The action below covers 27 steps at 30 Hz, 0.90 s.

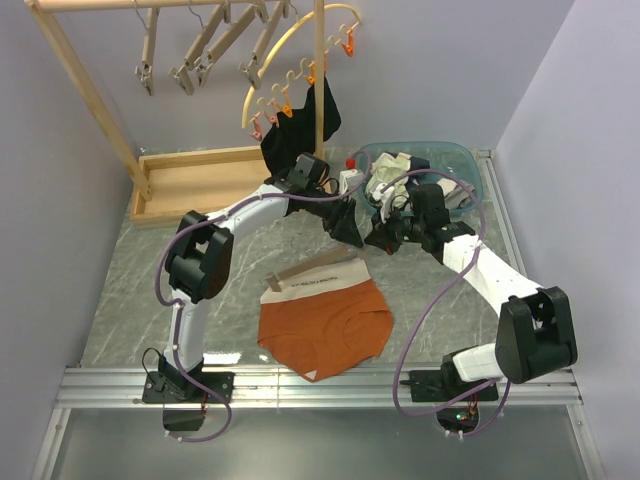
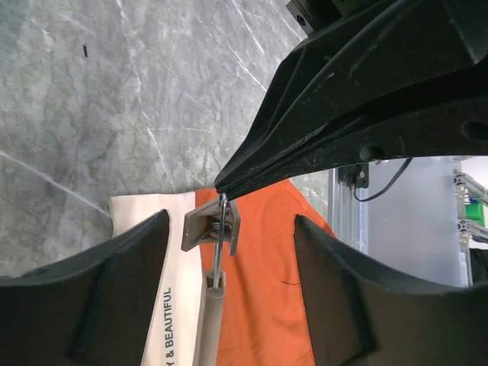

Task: Clip the underwear to the hanger

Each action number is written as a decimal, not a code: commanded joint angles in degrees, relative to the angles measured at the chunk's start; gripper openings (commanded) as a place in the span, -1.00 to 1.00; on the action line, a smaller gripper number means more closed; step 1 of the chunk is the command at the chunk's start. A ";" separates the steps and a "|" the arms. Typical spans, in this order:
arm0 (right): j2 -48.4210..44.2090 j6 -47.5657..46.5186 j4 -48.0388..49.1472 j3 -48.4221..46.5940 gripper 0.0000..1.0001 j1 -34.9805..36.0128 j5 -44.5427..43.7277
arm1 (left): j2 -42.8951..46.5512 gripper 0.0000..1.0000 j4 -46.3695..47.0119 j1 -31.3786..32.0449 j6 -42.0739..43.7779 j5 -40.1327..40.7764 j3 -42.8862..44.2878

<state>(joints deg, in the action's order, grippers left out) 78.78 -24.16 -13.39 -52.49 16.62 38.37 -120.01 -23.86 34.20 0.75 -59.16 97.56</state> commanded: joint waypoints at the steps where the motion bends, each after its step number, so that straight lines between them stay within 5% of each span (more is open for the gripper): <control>1: -2.05 -1.06 -0.23 -2.44 -1.00 0.52 -0.23 | -0.49 0.35 0.48 -0.27 -0.49 -2.98 2.11; 6: -2.14 -0.62 -0.06 -2.62 -1.00 0.60 -0.31 | -1.19 0.25 -0.57 -0.45 -1.90 -3.60 2.72; 14: -2.05 -0.27 -0.15 -2.88 -1.00 0.52 -0.14 | -1.64 0.36 -1.28 -0.45 -1.46 -2.89 2.20; 27: -2.32 0.52 -0.50 -3.50 -1.00 0.69 -0.05 | -2.51 -0.16 -0.84 -0.45 -1.72 -3.51 2.55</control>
<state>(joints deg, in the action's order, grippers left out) 78.65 -23.70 -14.24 -53.28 16.75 38.37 -122.10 -24.84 33.74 -0.99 -60.62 98.26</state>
